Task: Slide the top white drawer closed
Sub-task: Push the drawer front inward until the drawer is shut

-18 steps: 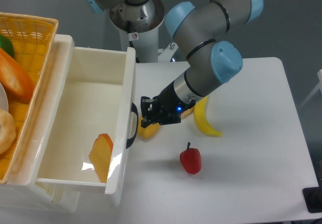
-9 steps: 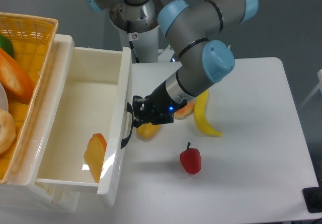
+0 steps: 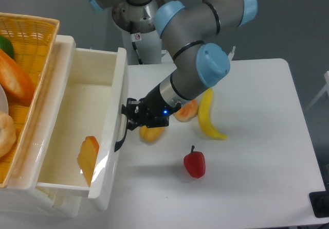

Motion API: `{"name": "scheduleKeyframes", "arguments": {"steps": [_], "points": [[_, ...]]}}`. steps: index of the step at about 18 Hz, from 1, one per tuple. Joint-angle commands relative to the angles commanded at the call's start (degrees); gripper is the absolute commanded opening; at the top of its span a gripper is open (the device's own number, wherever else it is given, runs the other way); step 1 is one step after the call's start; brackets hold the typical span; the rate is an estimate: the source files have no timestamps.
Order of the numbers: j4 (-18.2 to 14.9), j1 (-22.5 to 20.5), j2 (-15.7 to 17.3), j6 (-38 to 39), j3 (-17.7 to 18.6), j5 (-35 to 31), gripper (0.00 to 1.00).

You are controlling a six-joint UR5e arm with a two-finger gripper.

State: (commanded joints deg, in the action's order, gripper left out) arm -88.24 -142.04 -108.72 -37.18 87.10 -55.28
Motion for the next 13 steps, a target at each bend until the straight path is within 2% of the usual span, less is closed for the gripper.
{"name": "scheduleKeyframes", "arguments": {"steps": [13], "points": [[0.4,4.5,0.0,1.8,0.0,1.1,0.00]]}}
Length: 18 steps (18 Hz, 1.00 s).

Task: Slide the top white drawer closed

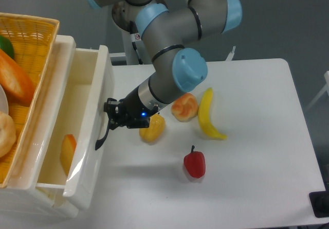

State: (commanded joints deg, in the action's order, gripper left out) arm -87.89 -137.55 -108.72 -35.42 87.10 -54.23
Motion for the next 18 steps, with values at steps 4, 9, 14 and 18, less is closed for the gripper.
{"name": "scheduleKeyframes", "arguments": {"steps": [4,9,14,18], "points": [[0.3,1.7,-0.2,0.4,-0.2,0.0,0.00],[0.3,3.1,-0.1,0.4,-0.3,0.1,0.00],[1.2,4.5,-0.4,1.1,-0.2,0.0,0.00],[1.9,5.2,-0.5,2.1,-0.2,-0.1,0.00]]}}
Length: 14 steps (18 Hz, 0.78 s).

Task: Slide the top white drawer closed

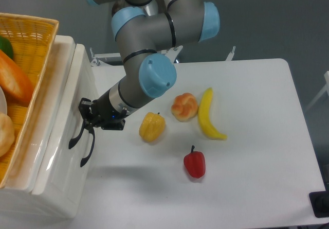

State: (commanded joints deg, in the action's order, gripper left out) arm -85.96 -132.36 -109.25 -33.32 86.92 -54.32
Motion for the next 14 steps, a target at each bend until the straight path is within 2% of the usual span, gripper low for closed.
{"name": "scheduleKeyframes", "arguments": {"steps": [2,4,6,7,8,14], "points": [[0.5,0.0,0.0,0.3,0.0,-0.1,0.02],[1.5,-0.4,0.3,0.2,-0.1,-0.3,0.16],[1.7,-2.5,0.6,-0.3,-0.1,-0.4,0.43],[1.8,-3.9,1.1,-0.5,-0.1,-0.4,0.65],[1.8,-4.8,2.0,-0.6,-0.2,-0.6,1.00],[1.9,-14.0,4.4,-1.6,-0.7,-0.5,1.00]]}}
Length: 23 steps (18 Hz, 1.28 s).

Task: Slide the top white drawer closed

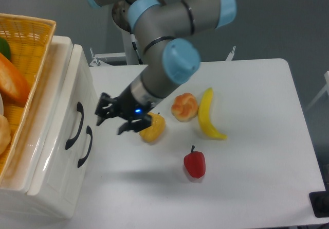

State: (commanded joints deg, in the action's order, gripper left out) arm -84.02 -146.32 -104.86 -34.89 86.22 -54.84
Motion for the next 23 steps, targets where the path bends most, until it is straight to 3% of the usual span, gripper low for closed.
{"name": "scheduleKeyframes", "arguments": {"steps": [5,8,11,15,18,23], "points": [[1.3,-6.8,0.4,-2.0,0.0,-0.1,1.00],[5.6,-10.1,0.2,-2.6,0.0,-1.4,1.00],[11.6,-11.5,-0.1,-6.2,0.1,-11.2,1.00],[12.6,-12.3,-1.4,-16.4,0.6,-21.9,1.00],[12.7,-14.3,-2.0,-25.1,0.5,-24.2,1.00],[12.8,-16.3,-3.8,-47.4,0.2,-29.2,1.00]]}}
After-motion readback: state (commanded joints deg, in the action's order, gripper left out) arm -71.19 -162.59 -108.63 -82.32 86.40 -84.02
